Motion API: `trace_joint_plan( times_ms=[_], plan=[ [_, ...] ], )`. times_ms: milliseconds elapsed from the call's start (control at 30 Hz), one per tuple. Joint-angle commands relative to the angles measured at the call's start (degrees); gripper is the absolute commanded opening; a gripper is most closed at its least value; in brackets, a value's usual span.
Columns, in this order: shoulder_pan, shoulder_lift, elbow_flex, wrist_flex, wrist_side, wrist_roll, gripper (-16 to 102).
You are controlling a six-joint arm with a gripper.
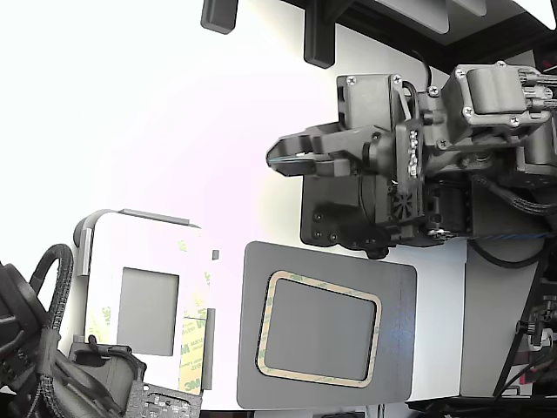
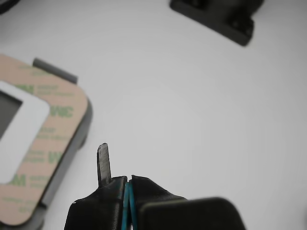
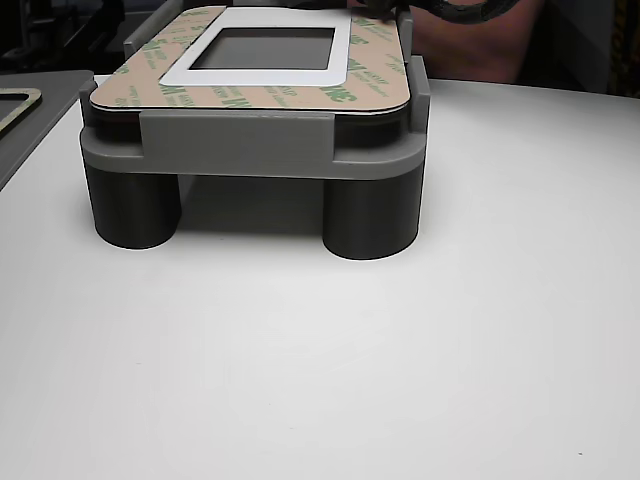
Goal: Peel off protective film from adhesive tape.
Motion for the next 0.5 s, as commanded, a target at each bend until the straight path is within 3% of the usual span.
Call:
trace_joint_plan(
  times_ms=[0, 100, 467],
  plan=[
    [2.5, -2.2, -1.6, -0.4, 0.9, -18.7, -10],
    [11.4, -2.2, 1.5, -4.2, 9.7, -30.1, -10],
    [15.2, -8.7, 0.5, -8.0, 7.0, -48.0, -10]
  ],
)
